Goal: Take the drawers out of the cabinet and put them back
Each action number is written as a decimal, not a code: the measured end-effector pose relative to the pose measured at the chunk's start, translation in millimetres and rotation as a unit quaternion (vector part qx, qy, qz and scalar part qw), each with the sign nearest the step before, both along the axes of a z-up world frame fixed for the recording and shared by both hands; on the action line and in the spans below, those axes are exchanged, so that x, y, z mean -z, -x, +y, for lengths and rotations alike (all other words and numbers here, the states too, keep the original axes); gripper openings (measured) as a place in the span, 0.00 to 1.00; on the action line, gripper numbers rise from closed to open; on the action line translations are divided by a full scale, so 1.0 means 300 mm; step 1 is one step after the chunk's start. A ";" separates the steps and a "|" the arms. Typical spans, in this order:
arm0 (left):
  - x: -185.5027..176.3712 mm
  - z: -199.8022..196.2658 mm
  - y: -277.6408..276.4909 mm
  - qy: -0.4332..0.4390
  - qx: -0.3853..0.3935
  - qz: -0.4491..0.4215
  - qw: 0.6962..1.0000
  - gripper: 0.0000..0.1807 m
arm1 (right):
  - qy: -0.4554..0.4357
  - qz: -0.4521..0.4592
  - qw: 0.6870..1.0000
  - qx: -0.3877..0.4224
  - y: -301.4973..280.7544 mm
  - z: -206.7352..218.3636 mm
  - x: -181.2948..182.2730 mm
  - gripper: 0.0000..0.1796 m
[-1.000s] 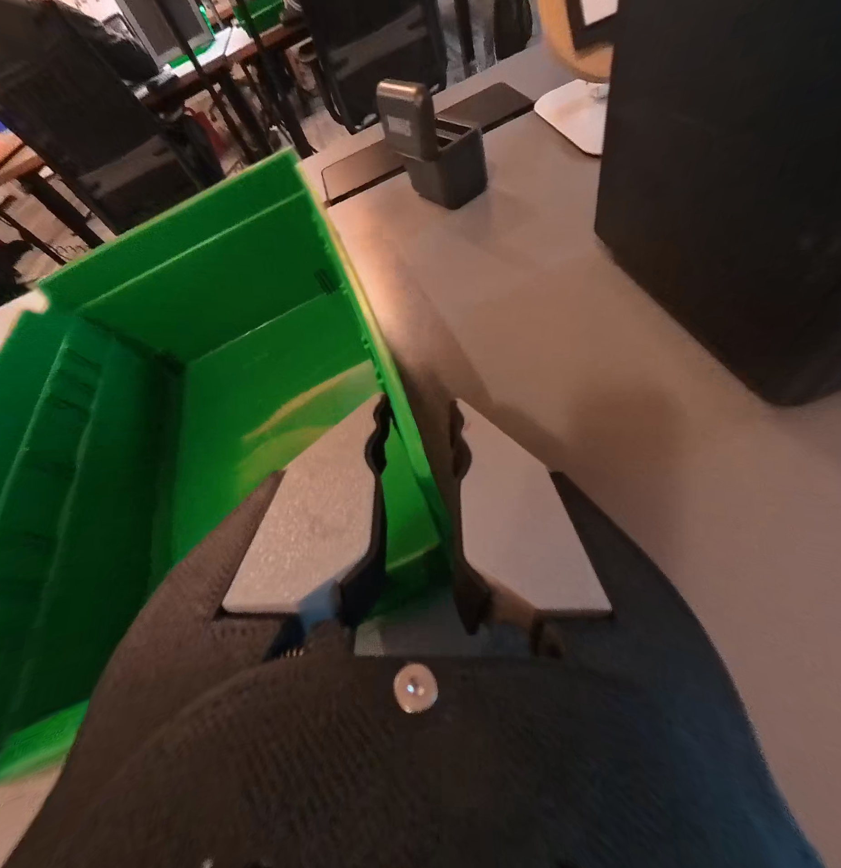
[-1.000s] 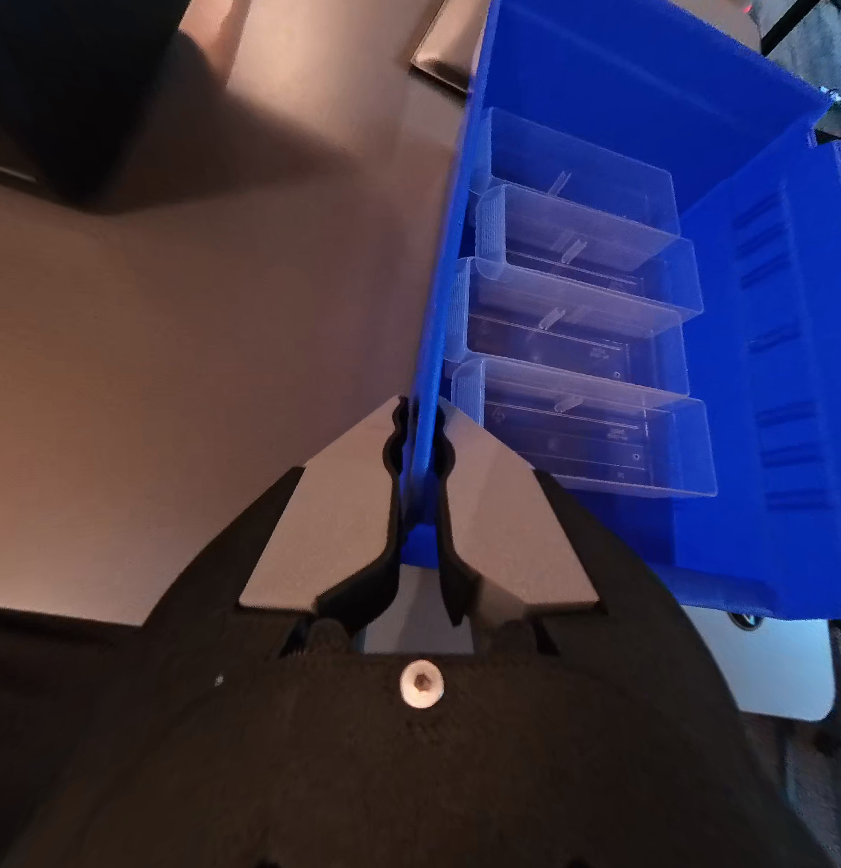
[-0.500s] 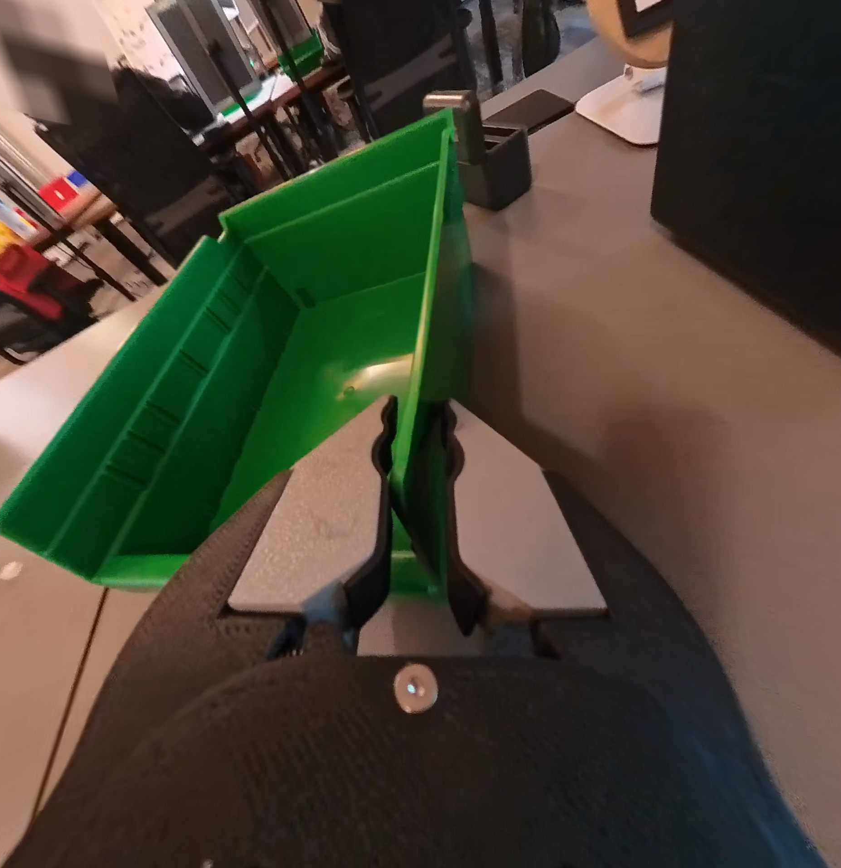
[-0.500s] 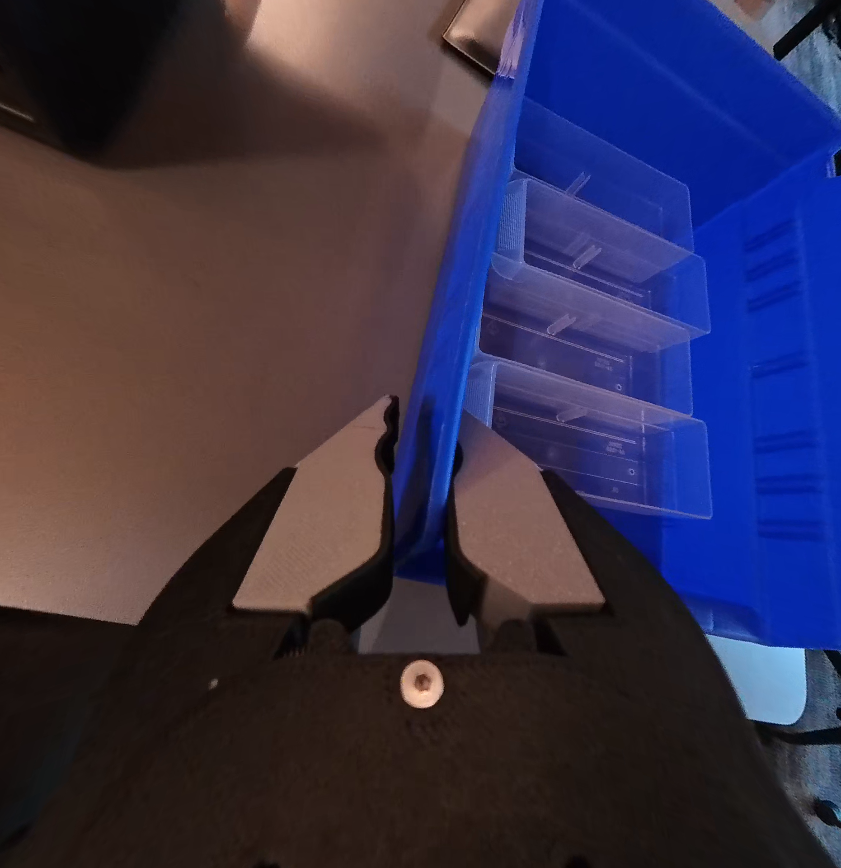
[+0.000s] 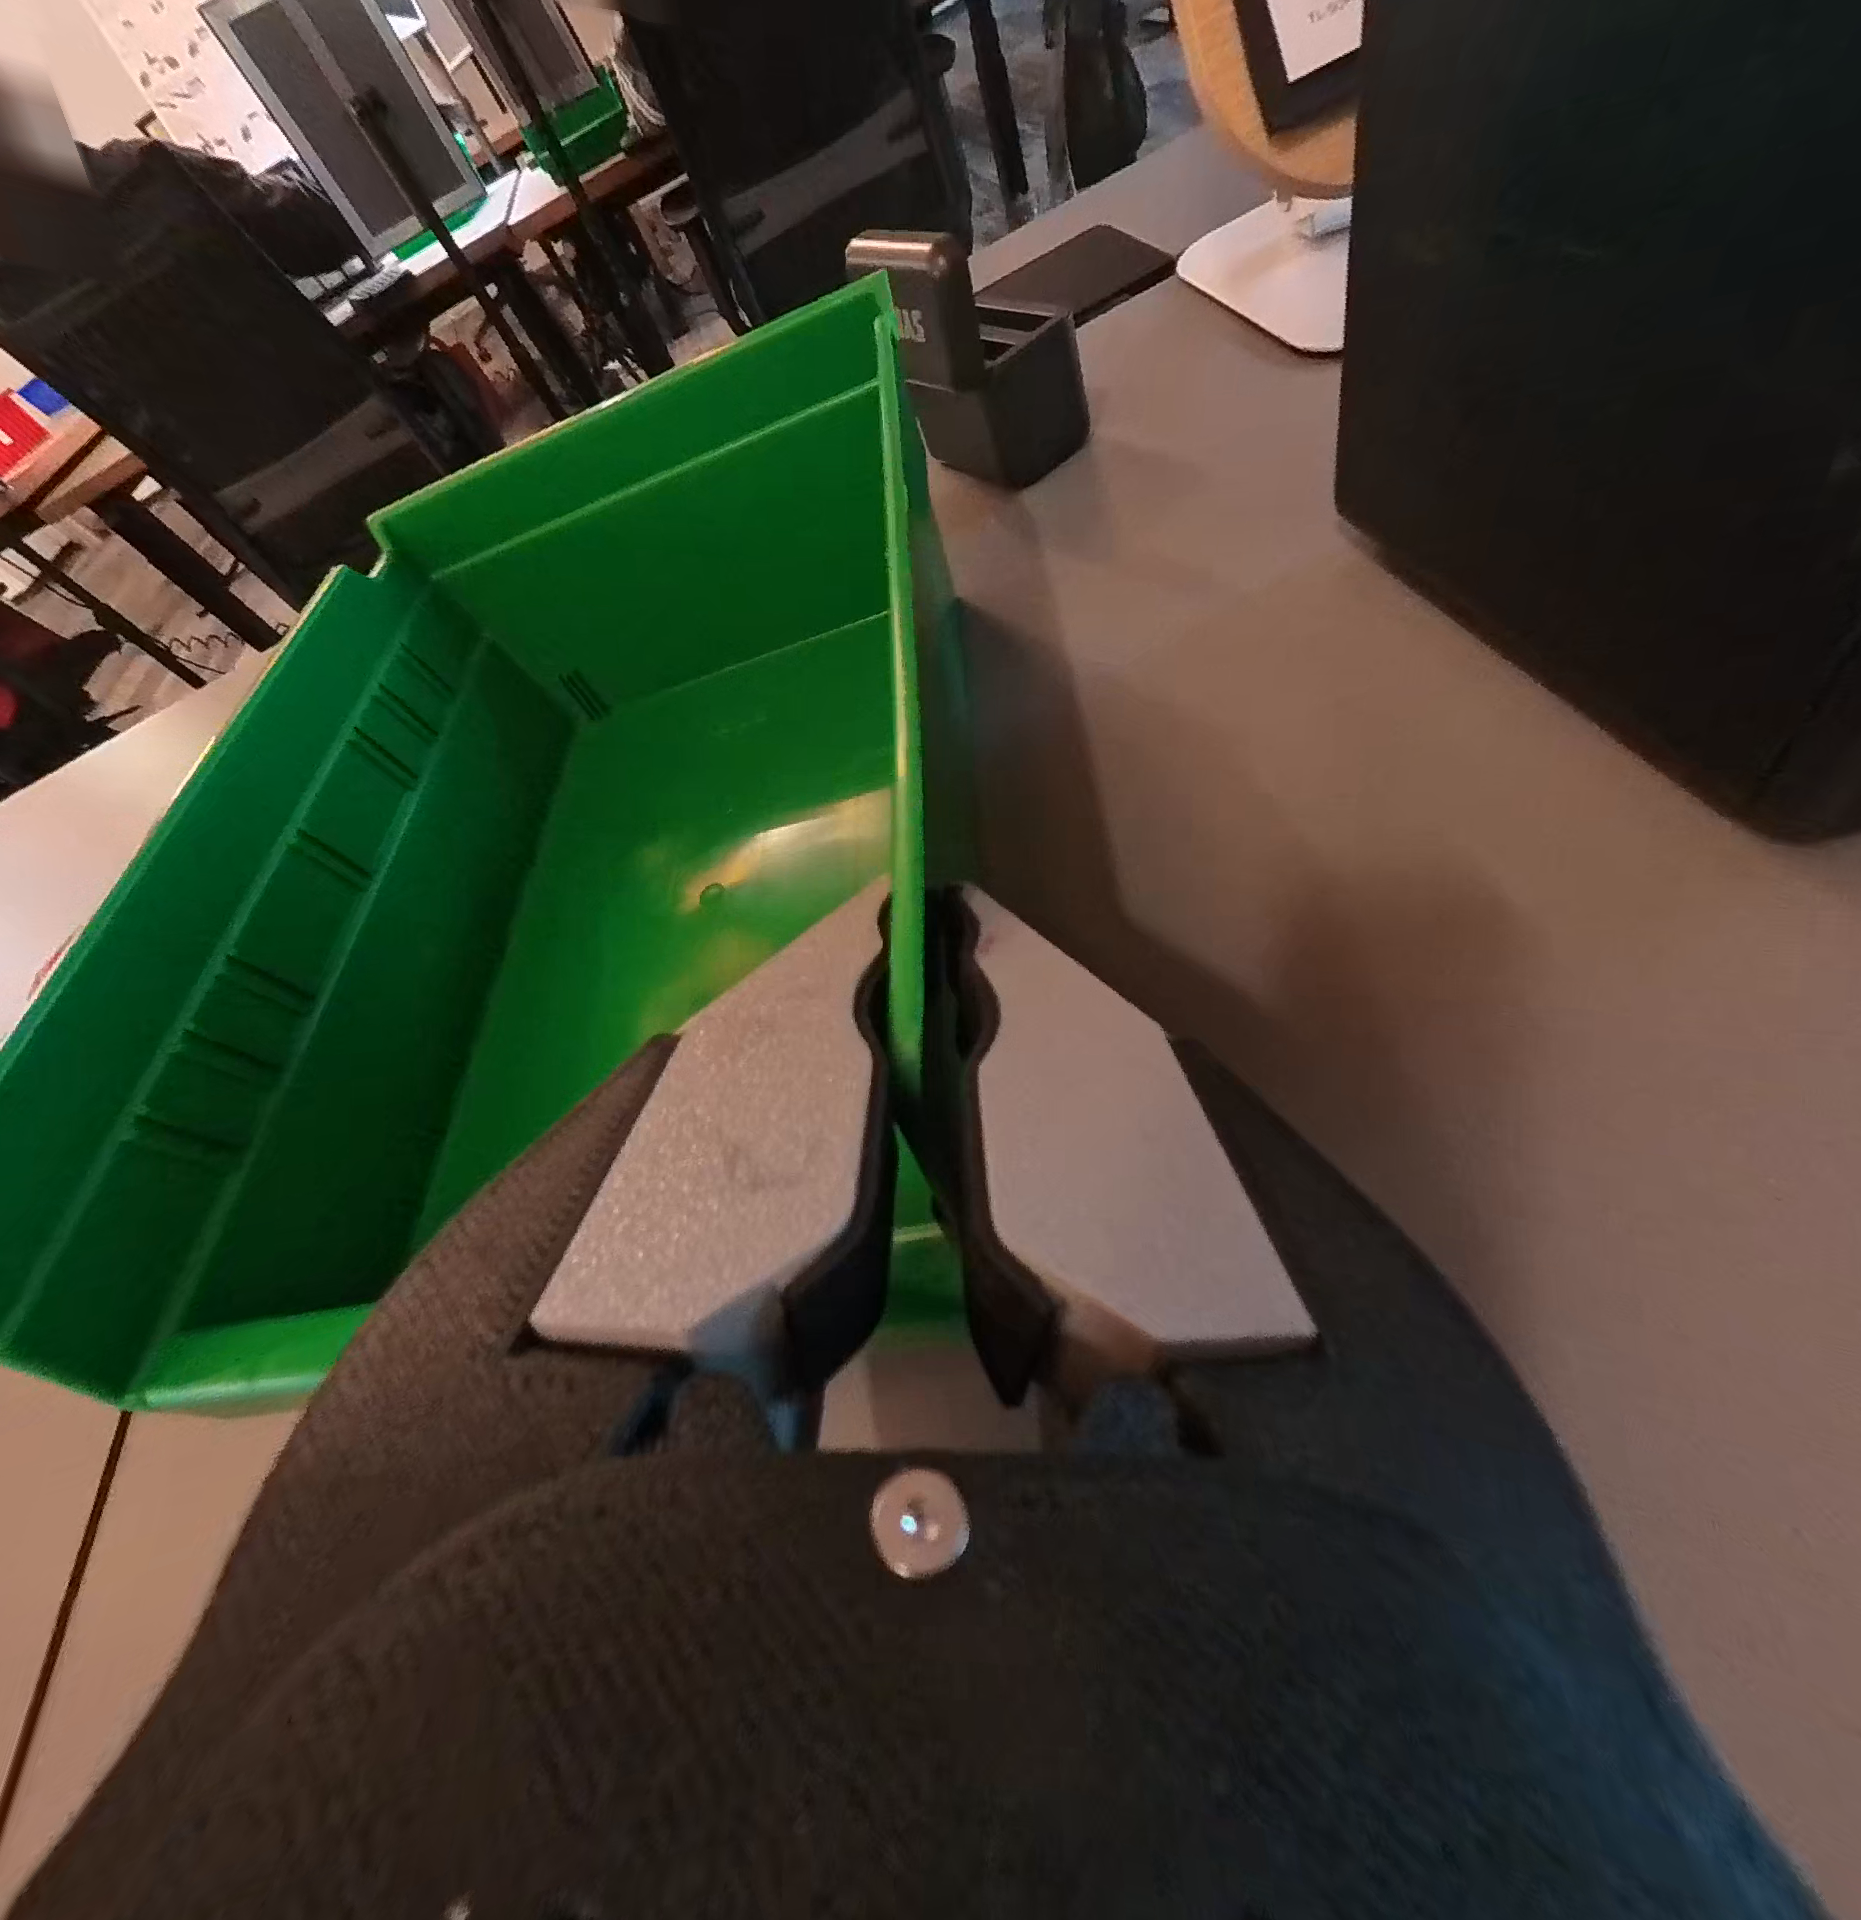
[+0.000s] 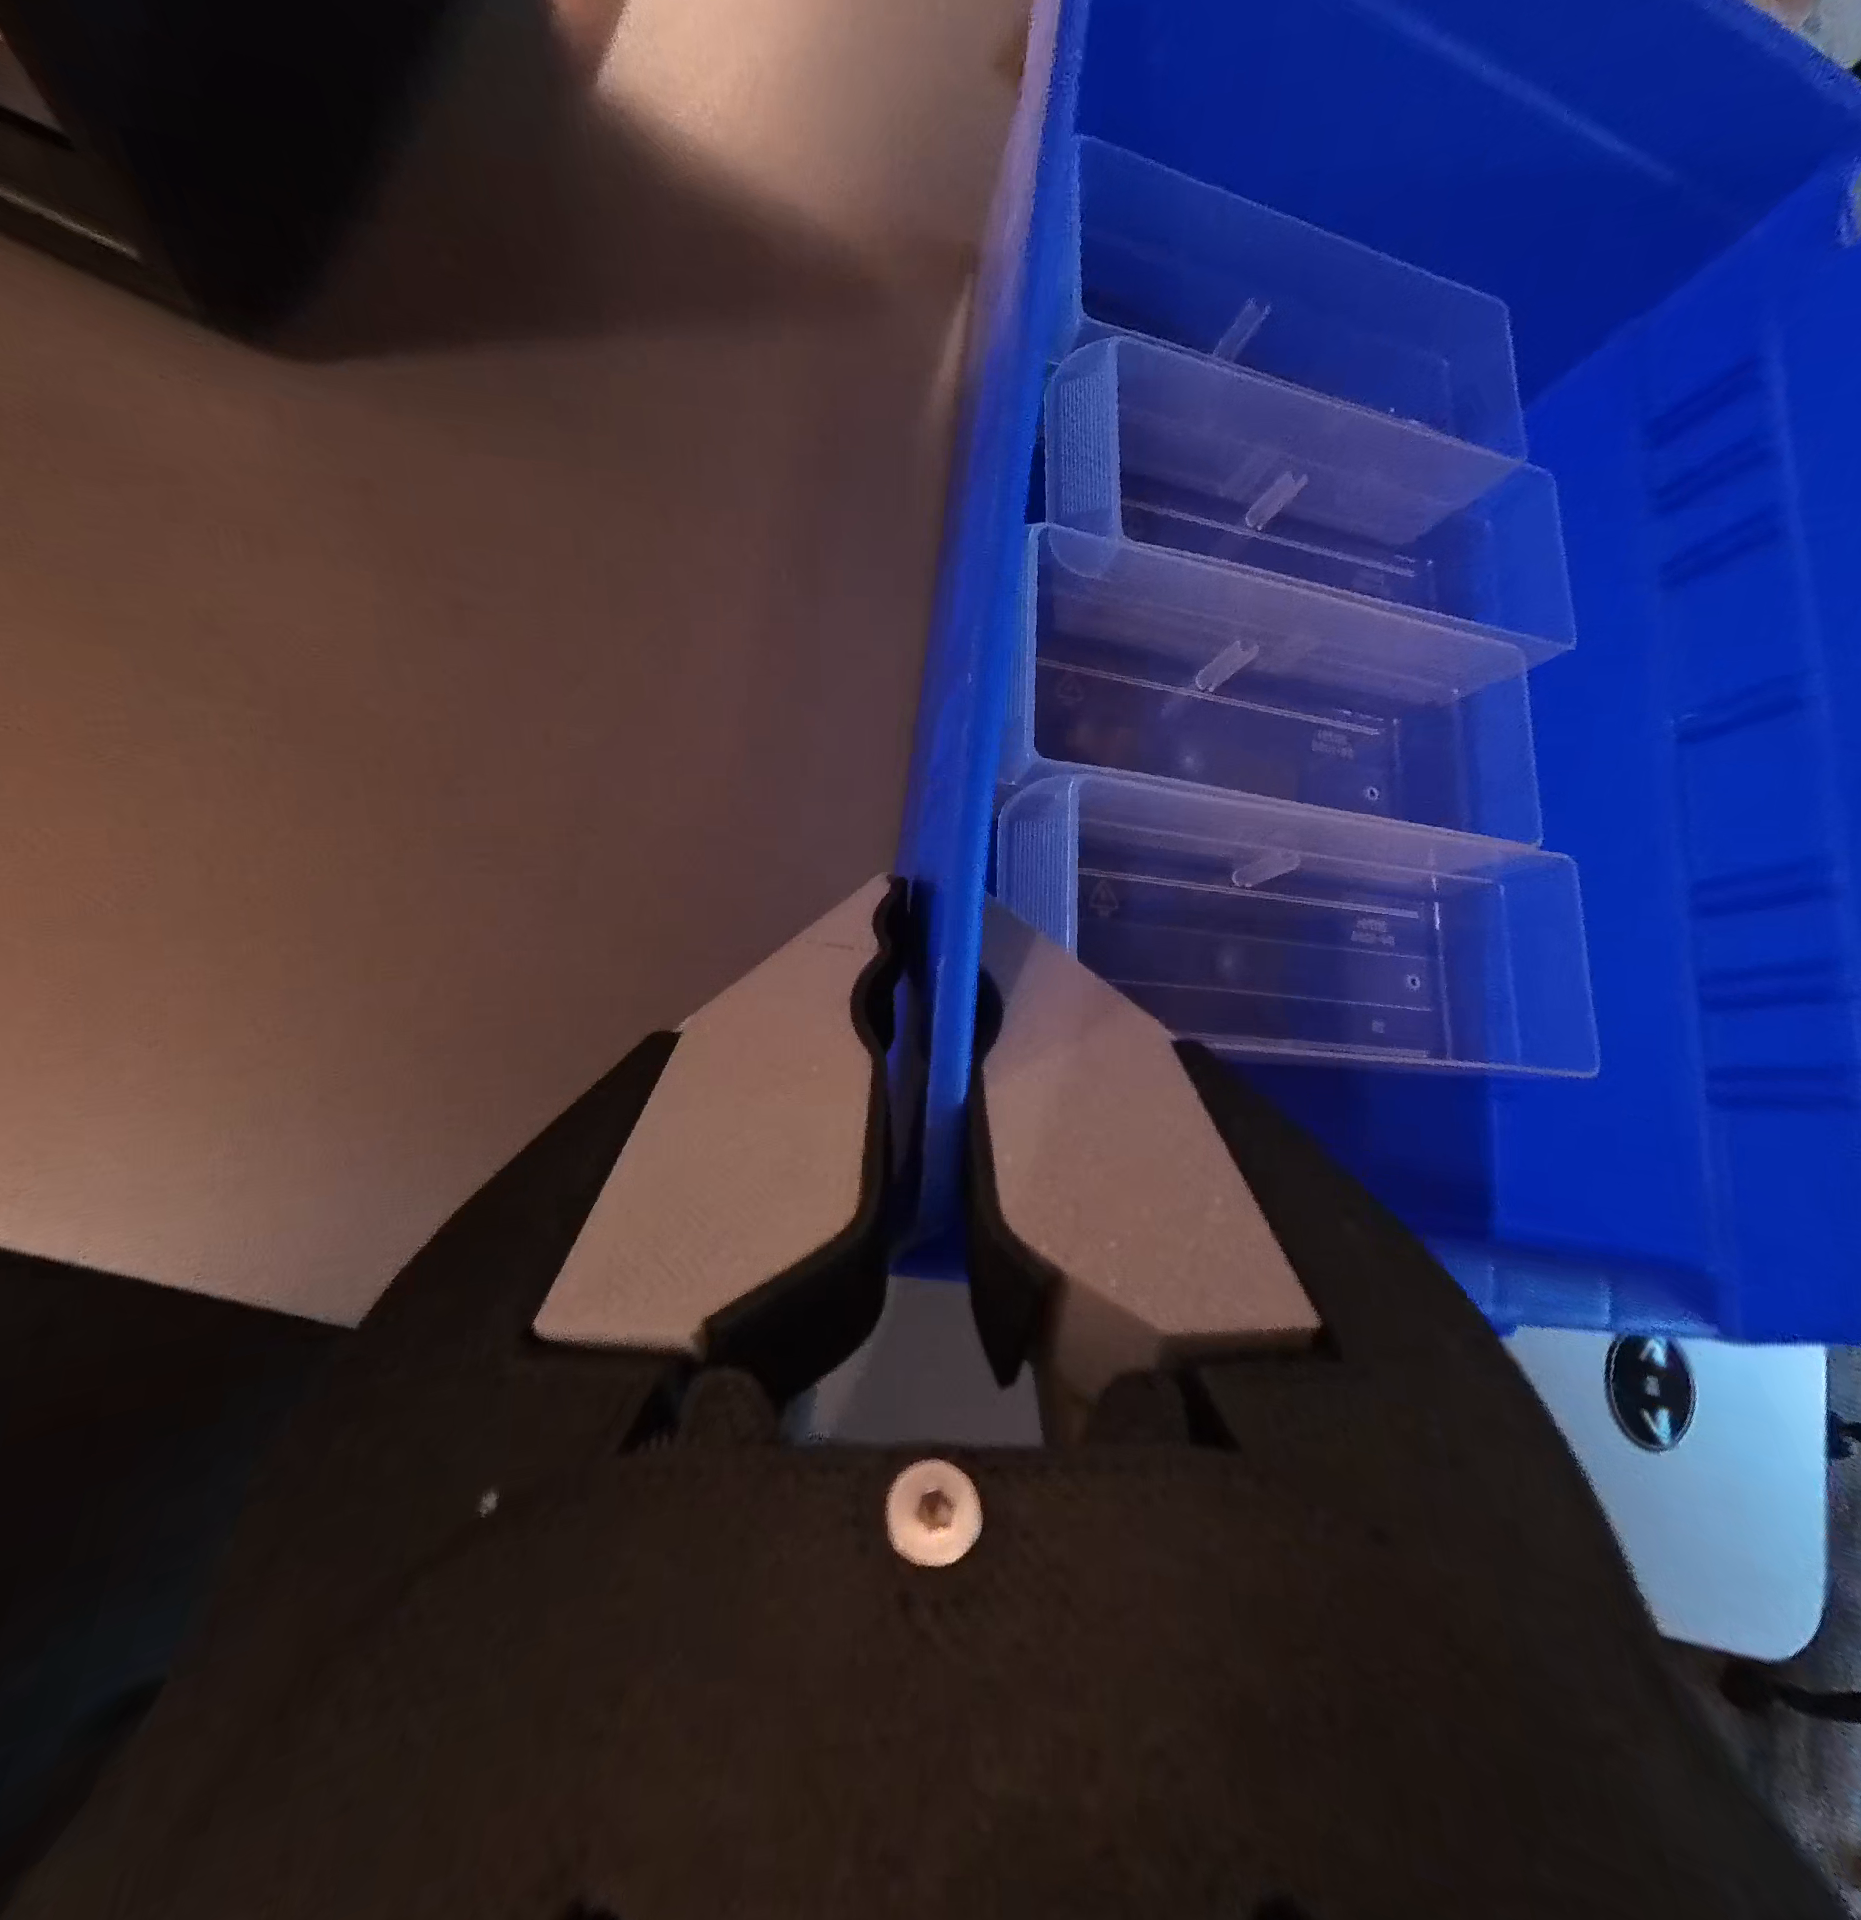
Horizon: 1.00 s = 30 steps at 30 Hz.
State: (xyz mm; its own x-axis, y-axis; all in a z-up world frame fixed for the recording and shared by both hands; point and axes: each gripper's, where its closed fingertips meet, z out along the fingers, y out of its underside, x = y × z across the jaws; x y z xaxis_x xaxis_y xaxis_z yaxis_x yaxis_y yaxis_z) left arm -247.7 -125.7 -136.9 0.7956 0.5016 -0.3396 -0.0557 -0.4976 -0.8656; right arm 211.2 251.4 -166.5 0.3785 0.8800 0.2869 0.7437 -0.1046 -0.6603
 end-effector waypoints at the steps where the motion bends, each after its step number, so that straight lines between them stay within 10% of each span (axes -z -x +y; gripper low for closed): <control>1: 0.000 -0.005 0.000 0.001 0.000 0.004 1.000 0.02 | 0.001 0.000 1.000 -0.001 0.002 0.009 0.000 0.02; 16: -0.249 -0.239 -0.099 -0.070 -0.020 0.088 0.993 0.02 | -0.057 0.023 0.998 0.004 -0.098 -0.124 -0.177 0.01; 30: -0.349 -0.552 -0.209 -0.092 -0.039 0.082 0.992 0.01 | -0.048 0.047 0.981 -0.182 -0.367 -0.957 -0.426 0.01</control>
